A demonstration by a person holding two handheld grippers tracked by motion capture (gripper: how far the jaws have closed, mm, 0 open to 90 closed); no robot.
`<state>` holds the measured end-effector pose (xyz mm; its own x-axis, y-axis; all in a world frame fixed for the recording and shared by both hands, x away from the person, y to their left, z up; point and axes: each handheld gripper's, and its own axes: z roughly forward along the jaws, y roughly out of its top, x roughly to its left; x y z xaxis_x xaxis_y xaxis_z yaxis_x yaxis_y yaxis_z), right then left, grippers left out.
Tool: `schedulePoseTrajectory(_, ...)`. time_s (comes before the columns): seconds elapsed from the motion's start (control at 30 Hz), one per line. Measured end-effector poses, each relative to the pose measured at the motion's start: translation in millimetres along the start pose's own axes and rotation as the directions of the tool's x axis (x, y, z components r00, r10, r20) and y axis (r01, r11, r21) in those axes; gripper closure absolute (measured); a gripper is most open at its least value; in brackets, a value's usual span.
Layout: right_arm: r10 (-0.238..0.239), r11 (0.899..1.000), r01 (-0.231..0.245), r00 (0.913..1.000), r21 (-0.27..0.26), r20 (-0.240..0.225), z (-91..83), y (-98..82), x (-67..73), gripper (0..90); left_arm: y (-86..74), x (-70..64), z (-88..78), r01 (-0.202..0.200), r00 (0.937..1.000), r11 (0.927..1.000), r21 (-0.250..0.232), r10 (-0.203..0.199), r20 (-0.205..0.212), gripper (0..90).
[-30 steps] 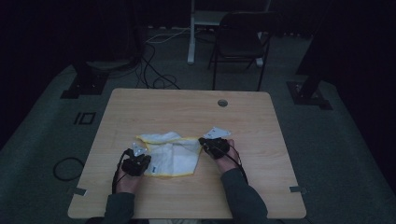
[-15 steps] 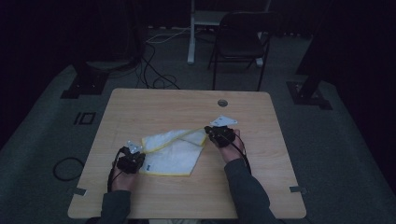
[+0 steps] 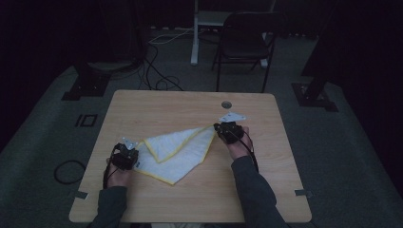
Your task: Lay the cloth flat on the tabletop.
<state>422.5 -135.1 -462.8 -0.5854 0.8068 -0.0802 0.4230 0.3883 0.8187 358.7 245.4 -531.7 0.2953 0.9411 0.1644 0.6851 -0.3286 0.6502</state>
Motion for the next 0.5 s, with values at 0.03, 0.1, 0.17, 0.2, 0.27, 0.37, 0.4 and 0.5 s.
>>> schedulePoseTrajectory(0.03, 0.006, 1.0, -0.006, 1.0, 0.003, 0.003, 0.8, 0.0, -0.6, 88.8, 0.6, 0.7, 0.8, 0.007, 1.0, 1.0, -0.001, -0.007, -0.001, 88.5)
schedulePoseTrajectory(0.1, 0.013, 1.0, -0.013, 0.9999, 0.024, 0.008, 4.6, -0.5, -1.8, 88.7, 0.5, 1.1, 1.2, 0.016, 0.9999, 0.9999, -0.005, -0.016, -0.002, 88.1)
schedulePoseTrajectory(0.17, 0.017, 0.999, -0.017, 0.9998, 0.044, 0.011, 8.5, -1.5, -2.5, 88.6, 0.2, 1.3, 1.0, 0.018, 0.9998, 0.9998, -0.005, -0.018, -0.005, 86.0)
schedulePoseTrajectory(0.2, 0.019, 0.998, -0.019, 0.9998, 0.056, 0.012, 11.1, -2.3, -2.6, 87.1, -0.7, 1.7, 0.2, 0.024, 0.9997, 0.9997, -0.01, -0.025, -0.009, 86.0)
schedulePoseTrajectory(0.27, 0.024, 0.995, -0.027, 0.9992, 0.098, 0.031, 18.2, -6.3, -1.9, 72.6, -1.7, 3.0, -1.9, 0.039, 0.9992, 0.9991, -0.016, -0.039, 0.006, 78.7)
schedulePoseTrajectory(0.37, 0.028, 0.996, -0.031, 0.9991, 0.084, 0.033, 15.8, -9.6, -0.8, 65.9, -1.2, 0.7, -6.1, 0.027, 0.9994, 0.9991, -0.032, -0.026, 0.023, 74.7)
schedulePoseTrajectory(0.4, 0.03, 0.996, -0.033, 0.9991, 0.081, 0.03, 14.4, -10.4, 0.0, 65.1, -0.3, -1.2, -7.7, 0.019, 0.9994, 0.9991, -0.038, -0.018, 0.029, 73.8)
schedulePoseTrajectory(0.5, 0.025, 0.997, -0.026, 0.9997, 0.077, 0.004, 10.6, -14.4, 5.5, 63.8, 2.7, -9.9, -12.7, -0.013, 0.9985, 0.998, -0.062, 0.016, 0.052, 71.5)
